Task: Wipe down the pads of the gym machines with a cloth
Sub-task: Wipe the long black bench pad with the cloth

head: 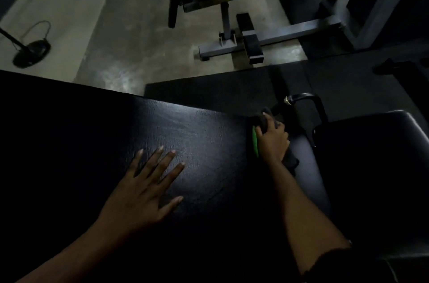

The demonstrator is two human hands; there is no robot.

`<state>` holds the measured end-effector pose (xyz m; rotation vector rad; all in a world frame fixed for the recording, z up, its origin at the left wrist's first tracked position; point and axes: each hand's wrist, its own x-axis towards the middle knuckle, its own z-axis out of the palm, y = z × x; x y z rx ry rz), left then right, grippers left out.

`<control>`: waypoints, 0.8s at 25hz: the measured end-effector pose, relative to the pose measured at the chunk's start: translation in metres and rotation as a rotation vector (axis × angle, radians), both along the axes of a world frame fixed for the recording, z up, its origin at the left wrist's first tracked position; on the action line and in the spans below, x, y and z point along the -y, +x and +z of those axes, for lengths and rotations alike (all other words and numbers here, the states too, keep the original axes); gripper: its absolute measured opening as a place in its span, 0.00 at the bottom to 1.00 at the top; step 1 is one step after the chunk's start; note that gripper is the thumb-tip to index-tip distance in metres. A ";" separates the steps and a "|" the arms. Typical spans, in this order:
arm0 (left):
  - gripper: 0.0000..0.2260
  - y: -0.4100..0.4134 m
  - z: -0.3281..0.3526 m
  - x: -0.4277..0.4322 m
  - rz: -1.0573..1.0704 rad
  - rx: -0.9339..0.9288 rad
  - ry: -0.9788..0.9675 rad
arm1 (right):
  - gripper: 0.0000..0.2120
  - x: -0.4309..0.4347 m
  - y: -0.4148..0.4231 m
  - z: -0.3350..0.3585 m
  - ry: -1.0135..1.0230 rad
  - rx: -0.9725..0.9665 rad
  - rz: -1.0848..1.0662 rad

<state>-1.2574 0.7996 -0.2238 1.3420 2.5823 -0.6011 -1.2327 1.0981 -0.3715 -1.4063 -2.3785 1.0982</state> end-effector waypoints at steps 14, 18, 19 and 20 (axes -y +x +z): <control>0.30 0.004 0.001 -0.001 -0.038 -0.057 -0.018 | 0.20 0.042 -0.050 0.027 0.146 -0.092 0.348; 0.30 0.003 -0.003 0.001 -0.060 -0.089 0.001 | 0.19 -0.005 -0.034 -0.004 0.099 0.028 0.179; 0.30 0.003 -0.003 0.001 -0.061 -0.088 0.002 | 0.19 -0.013 -0.027 -0.011 0.088 0.056 0.121; 0.30 0.002 -0.004 0.001 -0.063 -0.092 0.009 | 0.19 -0.019 -0.021 -0.017 0.069 0.085 0.063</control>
